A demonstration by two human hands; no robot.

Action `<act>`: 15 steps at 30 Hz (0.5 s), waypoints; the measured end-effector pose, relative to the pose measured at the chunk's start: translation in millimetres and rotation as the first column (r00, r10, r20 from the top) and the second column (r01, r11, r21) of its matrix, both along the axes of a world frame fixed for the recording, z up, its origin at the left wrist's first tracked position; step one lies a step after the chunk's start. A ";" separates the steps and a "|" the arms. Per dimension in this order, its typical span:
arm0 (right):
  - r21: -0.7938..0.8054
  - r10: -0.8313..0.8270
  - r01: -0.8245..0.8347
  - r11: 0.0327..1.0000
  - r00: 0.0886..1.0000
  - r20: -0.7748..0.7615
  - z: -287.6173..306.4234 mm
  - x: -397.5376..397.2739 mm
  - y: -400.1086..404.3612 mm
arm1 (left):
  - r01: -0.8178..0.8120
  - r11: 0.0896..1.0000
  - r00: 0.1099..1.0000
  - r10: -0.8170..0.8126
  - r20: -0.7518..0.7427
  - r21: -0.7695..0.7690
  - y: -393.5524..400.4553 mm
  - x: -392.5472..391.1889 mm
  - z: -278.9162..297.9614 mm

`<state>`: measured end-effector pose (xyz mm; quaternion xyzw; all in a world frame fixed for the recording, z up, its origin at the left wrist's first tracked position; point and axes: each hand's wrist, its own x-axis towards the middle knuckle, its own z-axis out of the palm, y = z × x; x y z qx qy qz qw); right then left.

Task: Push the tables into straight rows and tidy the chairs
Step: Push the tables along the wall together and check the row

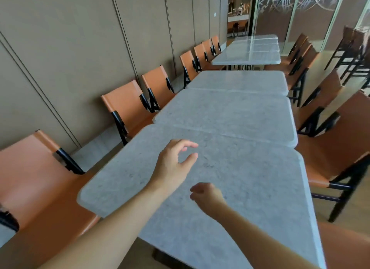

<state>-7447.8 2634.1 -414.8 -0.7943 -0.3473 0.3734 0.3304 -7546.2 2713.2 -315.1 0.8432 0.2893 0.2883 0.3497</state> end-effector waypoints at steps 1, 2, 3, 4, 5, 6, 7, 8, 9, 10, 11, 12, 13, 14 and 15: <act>0.101 -0.093 0.098 0.990 0.995 -0.046 28.2 5.5 -16.2 | -0.004 0.999 1.000 0.005 0.025 -0.033 -14.8 1.9 27.0; 0.194 -0.132 0.148 0.970 0.987 -0.091 58.1 9.3 -34.0 | -0.003 0.999 0.999 0.005 0.044 -0.052 -30.5 2.4 53.1; 0.272 -0.139 0.168 0.947 0.983 -0.123 88.3 10.0 -54.4 | 0.004 0.998 0.998 0.000 0.059 -0.062 -47.7 0.5 76.9; 0.338 -0.139 0.181 0.923 0.980 -0.145 118.4 8.4 -77.3 | 0.019 0.998 0.997 -0.014 0.073 -0.066 -66.2 -2.7 100.1; 0.397 -0.137 0.194 0.897 0.976 -0.167 148.7 4.7 -102.9 | 0.035 0.997 0.995 -0.028 0.093 -0.069 -86.2 -7.8 121.2; 0.445 -0.143 0.215 0.869 0.971 -0.191 176.5 0.3 -131.9 | 0.052 0.996 0.992 -0.043 0.119 -0.074 -108.7 -13.8 140.6; 0.486 -0.155 0.238 0.841 0.967 -0.204 201.2 -3.9 -161.4 | 0.068 0.994 0.987 -0.055 0.149 -0.084 -132.4 -20.8 157.4; 0.522 -0.169 0.256 0.814 0.963 -0.208 222.1 -9.6 -191.7 | 0.084 0.992 0.982 -0.066 0.178 -0.094 -157.0 -29.0 171.4; 0.554 -0.183 0.266 0.789 0.962 -0.202 238.9 -15.8 -221.8 | 0.100 0.990 0.975 -0.078 0.208 -0.097 -182.2 -37.0 182.0; 0.580 -0.195 0.268 0.769 0.963 -0.185 252.6 -22.3 -251.0 | 0.119 0.988 0.965 -0.093 0.245 -0.097 -207.2 -44.5 189.3; 0.597 -0.210 0.265 0.757 0.964 -0.162 263.3 -28.7 -279.2 | 0.144 0.985 0.953 -0.111 0.283 -0.099 -231.3 -50.7 193.1; 0.605 -0.229 0.265 0.751 0.964 -0.138 271.7 -35.2 -306.3 | 0.171 0.979 0.941 -0.129 0.314 -0.110 -255.5 -56.3 194.9; 0.611 -0.249 0.265 0.746 0.962 -0.113 277.8 -42.0 -331.8 | 0.203 0.972 0.931 -0.153 0.332 -0.121 -279.1 -61.6 195.3; 0.618 -0.267 0.267 0.739 0.959 -0.095 282.9 -49.3 -356.4 | 0.238 0.964 0.924 -0.186 0.334 -0.120 -301.7 -65.7 195.1; 0.625 -0.283 0.267 0.733 0.956 -0.075 287.6 -55.6 -379.5 | 0.272 0.956 0.918 -0.224 0.327 -0.110 -322.5 -68.1 194.6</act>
